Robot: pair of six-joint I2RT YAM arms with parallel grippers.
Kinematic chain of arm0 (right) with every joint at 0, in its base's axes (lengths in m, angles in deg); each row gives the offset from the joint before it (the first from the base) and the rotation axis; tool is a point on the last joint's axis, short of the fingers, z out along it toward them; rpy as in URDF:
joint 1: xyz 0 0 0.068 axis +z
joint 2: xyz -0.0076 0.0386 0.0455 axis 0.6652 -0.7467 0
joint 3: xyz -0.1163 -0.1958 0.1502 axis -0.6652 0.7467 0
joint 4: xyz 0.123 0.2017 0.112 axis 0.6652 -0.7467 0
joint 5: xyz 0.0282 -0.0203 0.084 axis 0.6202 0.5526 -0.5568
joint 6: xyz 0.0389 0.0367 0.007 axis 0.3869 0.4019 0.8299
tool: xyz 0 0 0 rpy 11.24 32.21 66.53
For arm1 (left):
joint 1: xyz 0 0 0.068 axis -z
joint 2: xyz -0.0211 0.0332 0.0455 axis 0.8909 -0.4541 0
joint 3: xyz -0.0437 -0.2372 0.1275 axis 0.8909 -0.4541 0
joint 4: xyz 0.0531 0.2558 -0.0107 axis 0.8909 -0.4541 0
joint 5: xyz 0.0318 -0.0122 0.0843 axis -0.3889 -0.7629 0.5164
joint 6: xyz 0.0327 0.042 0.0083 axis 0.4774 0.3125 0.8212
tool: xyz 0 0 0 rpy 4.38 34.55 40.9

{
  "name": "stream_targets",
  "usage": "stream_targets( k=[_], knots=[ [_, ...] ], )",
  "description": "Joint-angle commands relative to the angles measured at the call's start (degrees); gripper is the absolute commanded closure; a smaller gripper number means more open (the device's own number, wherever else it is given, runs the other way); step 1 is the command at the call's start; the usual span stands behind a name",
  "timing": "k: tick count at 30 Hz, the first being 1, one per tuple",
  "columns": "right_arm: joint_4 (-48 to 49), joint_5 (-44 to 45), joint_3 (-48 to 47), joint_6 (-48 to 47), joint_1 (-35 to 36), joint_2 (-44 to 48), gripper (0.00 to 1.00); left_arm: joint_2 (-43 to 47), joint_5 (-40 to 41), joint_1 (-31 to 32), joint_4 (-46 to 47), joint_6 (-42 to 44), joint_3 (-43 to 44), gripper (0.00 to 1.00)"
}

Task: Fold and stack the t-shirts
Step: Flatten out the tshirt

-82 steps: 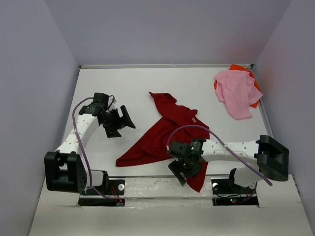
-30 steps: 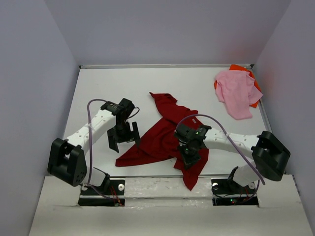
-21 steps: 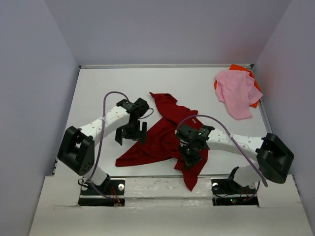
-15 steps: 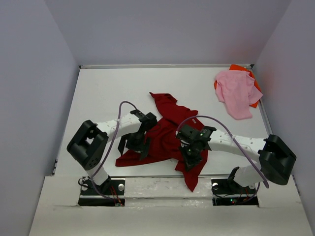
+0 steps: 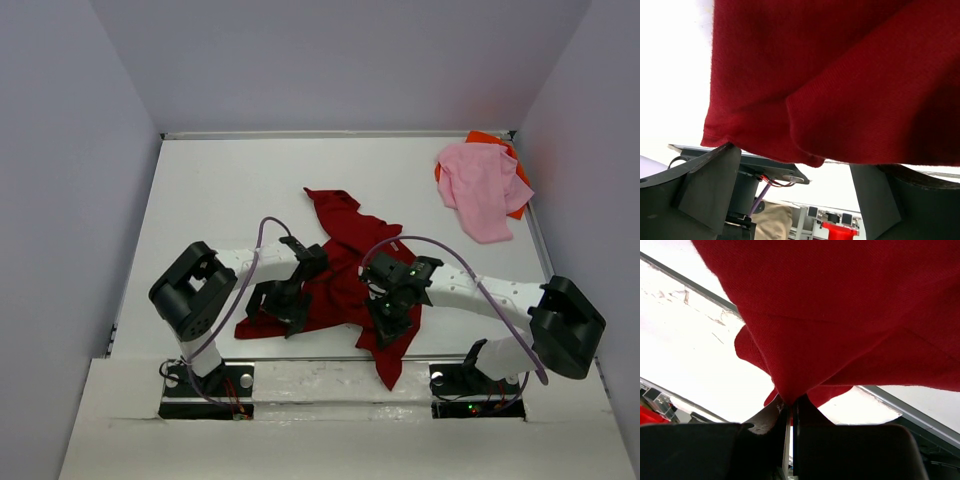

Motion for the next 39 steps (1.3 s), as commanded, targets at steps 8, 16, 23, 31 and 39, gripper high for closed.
stream_targets(
  k=[8, 16, 23, 31, 39],
  knots=[
    [0.62, -1.76, 0.47, -0.71, -0.37, 0.48, 1.0, 2.5, 3.93, -0.7, 0.51, -0.12, 8.65, 0.01],
    [0.0, -1.94, -0.06, -0.79, -0.37, 0.21, 1.0, 1.27, 3.51, -6.23, 6.39, 2.96, 4.18, 0.01],
    [-0.88, -1.15, -0.15, -0.97, -0.37, 0.47, 1.0, 0.39, -4.74, -6.41, 10.09, 3.23, -3.29, 0.98],
    [-1.76, -0.27, -3.22, -1.41, -3.26, -1.72, 1.0, 6.89, -8.11, -5.97, 6.5, 0.68, -4.62, 1.0],
    [-8.87, -0.43, -24.64, -8.08, -23.98, -5.75, 1.0, 6.81, 1.21, -8.25, -0.8, -1.7, 5.31, 1.0]
  ],
)
